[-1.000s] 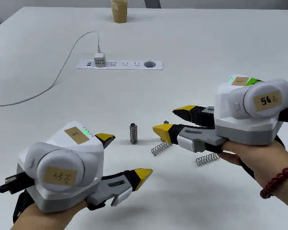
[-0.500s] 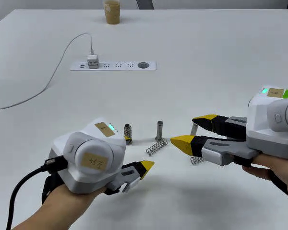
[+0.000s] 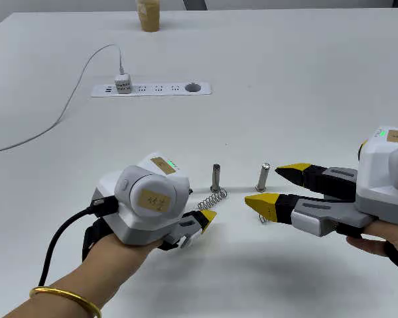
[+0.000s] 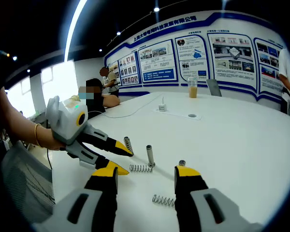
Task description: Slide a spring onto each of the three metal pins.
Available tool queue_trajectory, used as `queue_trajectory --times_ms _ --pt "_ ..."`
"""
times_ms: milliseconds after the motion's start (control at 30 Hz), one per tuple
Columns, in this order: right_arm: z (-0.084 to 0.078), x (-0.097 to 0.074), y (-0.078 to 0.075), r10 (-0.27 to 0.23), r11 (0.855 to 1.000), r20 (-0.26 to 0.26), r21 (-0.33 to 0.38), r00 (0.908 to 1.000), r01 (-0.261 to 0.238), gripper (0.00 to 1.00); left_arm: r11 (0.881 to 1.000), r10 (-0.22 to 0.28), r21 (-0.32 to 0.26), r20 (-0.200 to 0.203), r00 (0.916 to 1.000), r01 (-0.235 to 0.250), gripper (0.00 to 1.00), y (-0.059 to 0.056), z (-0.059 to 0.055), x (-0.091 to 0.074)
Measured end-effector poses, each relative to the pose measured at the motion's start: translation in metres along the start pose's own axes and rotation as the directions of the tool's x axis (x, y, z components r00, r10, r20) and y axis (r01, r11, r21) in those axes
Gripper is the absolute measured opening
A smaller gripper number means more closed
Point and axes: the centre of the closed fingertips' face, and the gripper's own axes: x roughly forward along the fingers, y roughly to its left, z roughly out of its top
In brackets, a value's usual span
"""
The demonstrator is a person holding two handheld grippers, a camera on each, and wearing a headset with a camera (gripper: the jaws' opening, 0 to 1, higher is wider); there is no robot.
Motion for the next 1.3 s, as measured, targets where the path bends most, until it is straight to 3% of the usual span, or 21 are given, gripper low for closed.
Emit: queue_trajectory --times_ms 400,600,767,1133,1300 --pt "-0.005 -0.005 -0.001 -0.017 1.000 -0.002 0.021 0.9999 0.017 0.46 1.000 -0.012 -0.015 -0.047 0.9988 0.011 0.20 0.000 -0.008 0.015" --pt "-0.008 -0.006 0.004 -0.012 1.000 -0.016 0.002 0.9998 0.012 0.47 0.999 -0.027 -0.022 -0.048 0.9985 0.026 0.18 -0.001 -0.010 0.018" --pt "-0.012 -0.007 0.000 -0.021 1.000 -0.033 0.016 0.9992 0.022 0.49 0.999 -0.033 0.010 -0.067 0.9972 0.034 0.15 -0.002 -0.013 0.020" --pt "-0.017 -0.012 -0.008 -0.053 0.997 -0.045 0.049 0.9976 0.055 0.49 0.999 -0.032 0.006 -0.063 0.9975 0.033 0.11 -0.001 -0.013 0.021" --pt "-0.018 -0.011 -0.011 -0.074 0.994 -0.056 0.079 0.9956 0.079 0.50 0.999 -0.041 0.027 -0.064 0.9971 0.043 0.10 -0.006 -0.015 0.014"
